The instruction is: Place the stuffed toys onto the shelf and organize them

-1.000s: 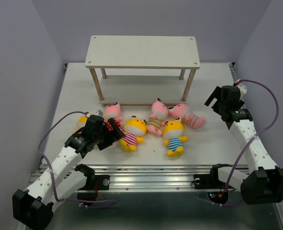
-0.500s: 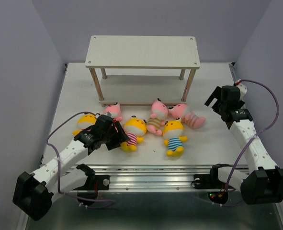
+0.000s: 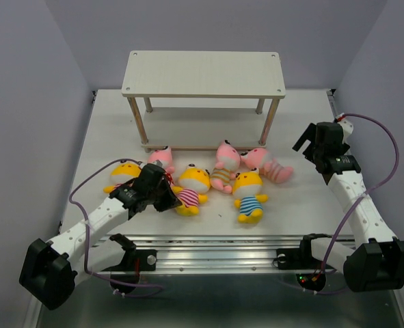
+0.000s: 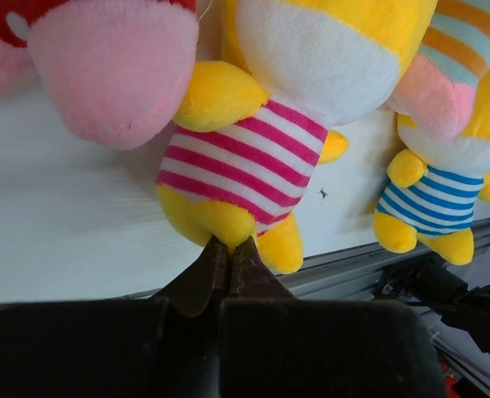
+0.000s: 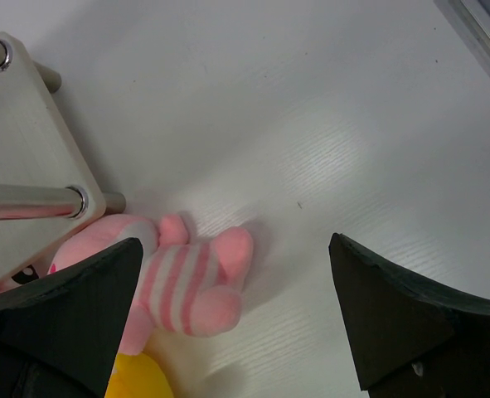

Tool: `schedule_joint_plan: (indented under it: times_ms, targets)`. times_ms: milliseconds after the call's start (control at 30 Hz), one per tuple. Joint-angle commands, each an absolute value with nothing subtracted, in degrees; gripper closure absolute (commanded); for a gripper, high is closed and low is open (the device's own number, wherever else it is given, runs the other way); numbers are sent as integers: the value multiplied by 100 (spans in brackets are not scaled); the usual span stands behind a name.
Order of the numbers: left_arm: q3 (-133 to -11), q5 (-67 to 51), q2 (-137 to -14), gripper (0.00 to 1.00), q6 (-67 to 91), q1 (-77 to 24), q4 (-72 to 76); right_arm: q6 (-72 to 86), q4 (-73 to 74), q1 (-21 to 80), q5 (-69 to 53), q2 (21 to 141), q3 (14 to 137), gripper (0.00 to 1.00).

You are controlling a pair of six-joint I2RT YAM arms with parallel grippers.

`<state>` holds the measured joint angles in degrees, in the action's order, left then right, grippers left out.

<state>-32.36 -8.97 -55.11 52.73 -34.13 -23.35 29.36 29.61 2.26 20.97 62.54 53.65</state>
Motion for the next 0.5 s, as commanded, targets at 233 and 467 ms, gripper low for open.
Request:
schedule_joint_plan:
  times_ms: [233, 467]
  targets:
    - [-3436, -1204, -4801, 100, 5019, -3480, -1698, 2918, 2892, 193, 2224, 6108, 5440, 0]
    - [-3779, -713, -4438, 100, 5106, -3472, -1459, 2909, 2900, 193, 2241, 6100, 5423, 0]
